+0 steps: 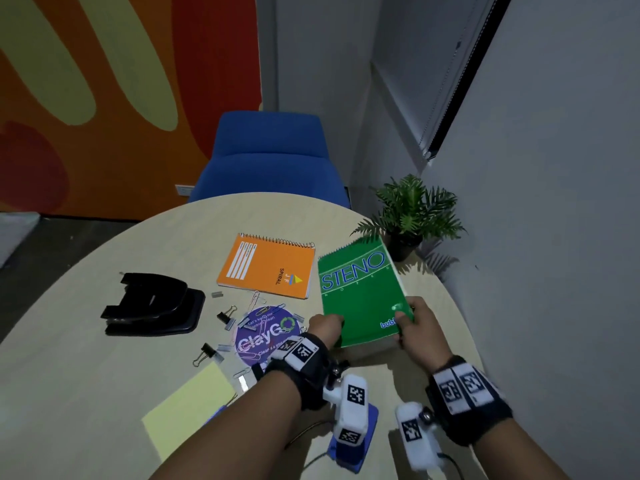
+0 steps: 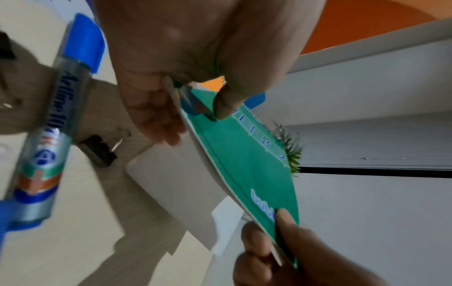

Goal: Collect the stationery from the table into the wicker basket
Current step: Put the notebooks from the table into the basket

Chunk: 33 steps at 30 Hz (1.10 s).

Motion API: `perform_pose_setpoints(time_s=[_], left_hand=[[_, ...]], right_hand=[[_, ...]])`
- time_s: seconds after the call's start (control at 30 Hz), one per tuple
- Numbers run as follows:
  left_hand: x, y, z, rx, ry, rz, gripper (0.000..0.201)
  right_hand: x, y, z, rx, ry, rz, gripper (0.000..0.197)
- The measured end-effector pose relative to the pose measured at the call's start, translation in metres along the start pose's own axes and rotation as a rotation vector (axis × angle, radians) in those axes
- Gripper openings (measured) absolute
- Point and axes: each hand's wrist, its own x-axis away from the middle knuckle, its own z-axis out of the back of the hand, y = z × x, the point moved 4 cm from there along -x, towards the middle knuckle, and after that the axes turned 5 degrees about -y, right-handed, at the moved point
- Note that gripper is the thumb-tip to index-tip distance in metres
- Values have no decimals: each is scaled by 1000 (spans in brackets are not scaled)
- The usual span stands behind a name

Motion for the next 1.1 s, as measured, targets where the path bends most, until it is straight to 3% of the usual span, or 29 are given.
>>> perform_pose_setpoints(time_s=[0.13, 0.23, 0.3, 0.37, 0.5, 0.57, 0.63, 0.77, 0.83, 0.97, 1.03, 1.1], left_hand=[[35, -9, 18, 164, -96, -16, 61], [74, -8, 42, 77, -43, -185, 65], [110, -3, 61, -39, 31, -423, 52], [150, 0, 76, -148, 93, -680, 9], [218, -6, 105, -261, 73, -1095, 16], [245, -10, 118, -254, 34, -1218, 33], [266, -18, 130, -161, -39, -1236, 46], [308, -40, 154, -71, -95, -1298, 45], [325, -54, 166, -66, -57, -1318, 33], [332, -96, 192, -154, 150, -1203, 17], [323, -123, 201, -226, 260, -1094, 21], [309, -152, 209, -295, 338, -968, 8]], right_hand=[[77, -27, 5, -106, -46, 82, 17], [136, -43, 4, -66, -60, 192, 20], [176, -50, -1, -40, -30, 265, 24], [210, -53, -9, -2, 22, 318, 27], [255, -51, -29, 45, 164, 373, 22], [272, -58, -38, 105, 258, 418, 10], [285, -70, -47, 142, 327, 487, 23], [309, -103, -69, -2, 309, 748, 44], [317, -105, -85, -54, 286, 797, 37], [327, -84, -115, -111, 233, 640, 9], [331, -66, -135, -102, 67, 523, 15], [337, -46, -157, -53, -105, 382, 13]])
